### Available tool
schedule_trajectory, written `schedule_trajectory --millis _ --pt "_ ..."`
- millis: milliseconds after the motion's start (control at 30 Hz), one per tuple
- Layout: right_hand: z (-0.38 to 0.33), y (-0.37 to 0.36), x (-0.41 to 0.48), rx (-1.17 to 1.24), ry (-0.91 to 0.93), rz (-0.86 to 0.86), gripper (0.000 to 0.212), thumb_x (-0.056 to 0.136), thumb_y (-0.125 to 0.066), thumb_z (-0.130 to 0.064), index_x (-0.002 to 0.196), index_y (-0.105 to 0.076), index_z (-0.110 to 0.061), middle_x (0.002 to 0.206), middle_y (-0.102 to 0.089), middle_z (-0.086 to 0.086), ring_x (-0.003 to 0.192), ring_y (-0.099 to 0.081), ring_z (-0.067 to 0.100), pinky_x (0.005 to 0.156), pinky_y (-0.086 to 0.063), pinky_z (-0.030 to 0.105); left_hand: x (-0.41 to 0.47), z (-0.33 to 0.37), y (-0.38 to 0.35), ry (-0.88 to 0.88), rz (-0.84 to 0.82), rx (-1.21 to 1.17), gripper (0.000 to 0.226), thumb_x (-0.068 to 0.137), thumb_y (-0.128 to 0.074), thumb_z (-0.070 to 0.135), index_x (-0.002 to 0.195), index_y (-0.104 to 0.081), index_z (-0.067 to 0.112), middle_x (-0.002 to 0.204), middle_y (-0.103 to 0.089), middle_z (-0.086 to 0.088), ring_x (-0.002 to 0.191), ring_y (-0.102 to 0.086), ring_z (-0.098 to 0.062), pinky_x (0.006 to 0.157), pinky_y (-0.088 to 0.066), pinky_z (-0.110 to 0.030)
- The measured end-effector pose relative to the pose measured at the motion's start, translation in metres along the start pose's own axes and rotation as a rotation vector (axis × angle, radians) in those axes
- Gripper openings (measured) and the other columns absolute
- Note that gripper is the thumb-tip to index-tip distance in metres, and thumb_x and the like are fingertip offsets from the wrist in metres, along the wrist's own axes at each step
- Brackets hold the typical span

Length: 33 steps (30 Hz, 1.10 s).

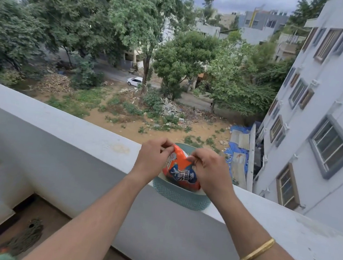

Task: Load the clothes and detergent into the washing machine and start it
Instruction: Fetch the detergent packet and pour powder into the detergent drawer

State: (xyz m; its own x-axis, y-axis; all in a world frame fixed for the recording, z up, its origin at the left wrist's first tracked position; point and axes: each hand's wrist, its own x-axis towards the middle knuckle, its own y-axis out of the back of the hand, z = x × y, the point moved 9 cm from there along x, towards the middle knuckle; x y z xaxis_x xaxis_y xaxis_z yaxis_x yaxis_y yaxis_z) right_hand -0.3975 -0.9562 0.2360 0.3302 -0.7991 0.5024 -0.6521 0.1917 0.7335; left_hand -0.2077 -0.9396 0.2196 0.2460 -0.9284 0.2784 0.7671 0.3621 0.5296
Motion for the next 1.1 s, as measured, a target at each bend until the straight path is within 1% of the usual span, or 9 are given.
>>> schedule_trajectory --millis 167,233,333,500,633,767,867,967,1100 --pt "-0.007 0.025 0.033 0.099 0.001 0.124 0.018 0.100 -0.068 -0.007 0.083 -0.069 -0.013 0.080 -0.062 -0.002 0.074 -0.059 0.019 0.065 -0.047 0.036 0.018 0.006 0.015 0.048 0.079 -0.110 0.014 0.108 -0.071 0.016 0.097 -0.079 0.013 0.074 -0.071 0.007 0.072 -0.066 -0.015 0.073 -0.058 -0.039" --pt "-0.026 0.041 0.041 0.107 0.086 0.166 0.017 0.099 -0.068 -0.003 0.085 -0.071 -0.012 0.083 -0.064 -0.003 0.077 -0.060 0.018 0.066 -0.048 0.037 0.016 0.010 0.027 0.045 0.107 -0.218 0.011 0.108 -0.071 0.018 0.101 -0.079 0.015 0.080 -0.077 -0.002 0.075 -0.072 -0.025 0.078 -0.067 -0.053" --pt "-0.067 0.070 0.046 0.118 0.252 0.225 0.015 0.095 -0.070 0.004 0.089 -0.076 -0.009 0.090 -0.071 0.001 0.084 -0.065 0.022 0.073 -0.056 0.040 0.001 0.021 0.054 0.019 0.147 -0.477 0.010 0.109 -0.072 0.022 0.114 -0.075 0.014 0.103 -0.080 -0.010 0.090 -0.077 -0.029 0.086 -0.068 -0.049" --pt "-0.150 0.095 0.040 0.236 0.425 0.288 0.017 0.094 -0.071 0.011 0.090 -0.078 -0.004 0.091 -0.072 0.002 0.086 -0.068 0.021 0.077 -0.057 0.031 -0.051 0.017 0.101 0.016 0.012 -0.631 0.061 0.094 -0.085 0.053 0.142 -0.061 0.024 0.141 -0.072 -0.007 0.132 -0.071 -0.025 0.107 -0.062 -0.042" --pt "-0.229 0.065 0.017 0.411 0.492 0.222 0.022 0.089 -0.071 0.019 0.087 -0.077 -0.002 0.088 -0.072 0.002 0.084 -0.065 0.003 0.078 -0.047 0.009 -0.127 -0.008 0.143 0.111 -0.052 -0.738 0.087 0.076 -0.099 0.055 0.147 -0.058 0.027 0.145 -0.075 -0.005 0.136 -0.072 -0.031 0.108 -0.063 -0.049" --pt "-0.317 -0.002 -0.031 0.625 0.573 0.011 0.033 0.082 -0.073 0.025 0.086 -0.077 -0.008 0.087 -0.071 -0.005 0.086 -0.068 0.002 0.077 -0.050 0.015 -0.226 -0.059 0.213 0.207 0.219 -0.715 0.083 0.070 -0.098 0.033 0.142 -0.061 0.016 0.131 -0.083 -0.008 0.122 -0.080 -0.030 0.096 -0.067 -0.035" --pt "-0.389 -0.058 -0.084 0.731 0.639 -0.165 0.032 0.081 -0.073 0.023 0.083 -0.076 -0.009 0.084 -0.070 -0.005 0.083 -0.067 0.002 0.076 -0.048 0.013 -0.315 -0.107 0.263 0.281 0.425 -0.655 0.097 0.059 -0.104 0.053 0.139 -0.064 0.013 0.126 -0.085 -0.004 0.117 -0.083 -0.023 0.092 -0.066 -0.029" --pt "-0.456 -0.109 -0.141 0.813 0.690 -0.324 0.024 0.084 -0.072 0.013 0.082 -0.076 -0.011 0.082 -0.070 -0.004 0.080 -0.067 0.007 0.072 -0.050 0.018 -0.402 -0.148 0.309 0.337 0.615 -0.611 0.105 0.060 -0.104 0.060 0.142 -0.062 0.010 0.130 -0.083 -0.008 0.121 -0.081 -0.027 0.099 -0.065 -0.037" --pt "-0.544 -0.162 -0.219 0.853 0.749 -0.480 0.022 0.086 -0.075 0.009 0.081 -0.075 -0.012 0.081 -0.066 -0.015 0.080 -0.064 -0.004 0.071 -0.044 0.009 -0.514 -0.194 0.368 0.451 0.788 -0.566 0.073 0.078 -0.102 0.029 0.138 -0.065 0.011 0.128 -0.084 -0.009 0.121 -0.080 -0.031 0.099 -0.066 -0.039"
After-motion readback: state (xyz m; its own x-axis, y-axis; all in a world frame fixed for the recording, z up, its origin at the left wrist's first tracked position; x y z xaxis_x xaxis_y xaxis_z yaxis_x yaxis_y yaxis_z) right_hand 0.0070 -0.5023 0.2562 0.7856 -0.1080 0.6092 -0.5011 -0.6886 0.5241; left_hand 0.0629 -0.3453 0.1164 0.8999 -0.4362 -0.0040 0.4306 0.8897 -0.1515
